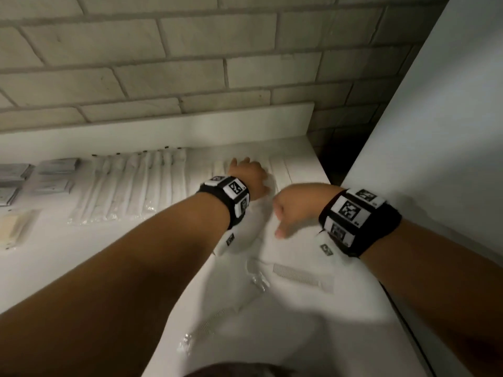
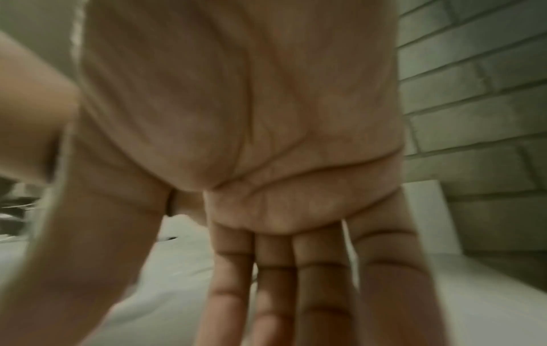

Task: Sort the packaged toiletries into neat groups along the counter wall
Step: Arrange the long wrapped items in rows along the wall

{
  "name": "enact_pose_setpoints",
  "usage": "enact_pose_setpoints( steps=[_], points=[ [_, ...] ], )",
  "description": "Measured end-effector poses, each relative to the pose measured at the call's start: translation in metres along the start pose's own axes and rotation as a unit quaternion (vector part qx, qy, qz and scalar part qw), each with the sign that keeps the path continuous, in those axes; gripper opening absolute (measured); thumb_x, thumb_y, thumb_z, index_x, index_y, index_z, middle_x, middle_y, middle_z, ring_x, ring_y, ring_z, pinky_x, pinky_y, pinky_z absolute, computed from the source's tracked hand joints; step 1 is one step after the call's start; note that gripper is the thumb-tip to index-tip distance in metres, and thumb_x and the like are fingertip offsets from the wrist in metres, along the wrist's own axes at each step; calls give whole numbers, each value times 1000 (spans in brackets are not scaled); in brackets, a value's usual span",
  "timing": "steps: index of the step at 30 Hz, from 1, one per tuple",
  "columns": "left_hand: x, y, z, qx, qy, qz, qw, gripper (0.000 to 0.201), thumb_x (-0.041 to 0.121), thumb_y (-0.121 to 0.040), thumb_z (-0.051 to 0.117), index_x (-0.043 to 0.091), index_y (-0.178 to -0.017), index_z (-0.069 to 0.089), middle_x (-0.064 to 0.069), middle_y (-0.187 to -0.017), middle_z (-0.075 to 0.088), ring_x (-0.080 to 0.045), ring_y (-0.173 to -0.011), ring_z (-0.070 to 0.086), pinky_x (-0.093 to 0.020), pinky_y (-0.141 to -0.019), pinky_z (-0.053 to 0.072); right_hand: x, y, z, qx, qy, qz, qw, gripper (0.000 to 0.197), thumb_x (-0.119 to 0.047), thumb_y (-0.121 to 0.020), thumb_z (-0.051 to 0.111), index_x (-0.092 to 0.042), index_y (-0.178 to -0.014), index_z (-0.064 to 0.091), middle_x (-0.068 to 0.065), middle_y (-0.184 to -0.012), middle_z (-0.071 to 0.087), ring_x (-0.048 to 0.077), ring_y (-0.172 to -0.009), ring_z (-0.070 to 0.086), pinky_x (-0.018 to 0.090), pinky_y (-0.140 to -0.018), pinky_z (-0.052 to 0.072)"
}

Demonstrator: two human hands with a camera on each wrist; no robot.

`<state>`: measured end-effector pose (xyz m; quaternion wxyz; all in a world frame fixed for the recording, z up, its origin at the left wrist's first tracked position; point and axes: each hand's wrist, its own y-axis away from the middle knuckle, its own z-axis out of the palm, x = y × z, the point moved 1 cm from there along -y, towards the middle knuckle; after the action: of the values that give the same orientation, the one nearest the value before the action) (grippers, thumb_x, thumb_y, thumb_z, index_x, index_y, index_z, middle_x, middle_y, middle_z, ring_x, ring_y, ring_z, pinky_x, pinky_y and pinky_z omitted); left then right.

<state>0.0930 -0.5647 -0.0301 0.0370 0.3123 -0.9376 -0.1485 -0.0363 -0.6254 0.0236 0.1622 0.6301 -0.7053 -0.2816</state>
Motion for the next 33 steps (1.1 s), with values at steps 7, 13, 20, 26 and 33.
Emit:
enact_pose_setpoints(
  steps=[7,13,20,26,33],
  points=[
    [-2,-3,5,-29,14,-18,999,50,41,-94,45,33,-144,40,3,-153,33,-25,-147,14,-51,-118,5,-27,10,56,-45,145,-15,988,53,-53,-68,76,-15,-103,62,-2,-93,63,19,-78,61,31,-65,49],
    [1,-2,1,-44,-21,-18,999,51,25,-95,35,32,-146,36,-1,-154,31,-29,-147,13,-54,-117,7,-19,13,55,20,23,-22,999,34,-5,-83,54,-11,-116,48,8,-111,54,22,-77,52,29,-59,40],
    [5,-4,0,-47,-51,-23,997,54,22,-94,38,29,-148,33,0,-153,32,-28,-147,12,-53,-118,8,-5,16,50,88,46,-71,993,19,-10,-85,46,-24,-98,48,0,-107,56,21,-79,52,32,-69,41],
    [4,-4,3,-21,-44,-11,999,52,24,-91,43,30,-142,41,0,-145,41,-27,-142,21,-49,-116,15,47,0,5,260,-27,-15,965,14,-12,-87,51,-20,-85,63,-4,-93,53,19,-79,55,30,-69,44],
    [1,-6,8,9,2,2,1000,47,28,-89,46,29,-136,48,1,-138,47,-26,-138,27,-50,-115,15,98,-39,5,234,-79,53,967,22,-6,-91,47,-16,-98,66,5,-111,57,25,-93,59,29,-81,47]
  ],
)
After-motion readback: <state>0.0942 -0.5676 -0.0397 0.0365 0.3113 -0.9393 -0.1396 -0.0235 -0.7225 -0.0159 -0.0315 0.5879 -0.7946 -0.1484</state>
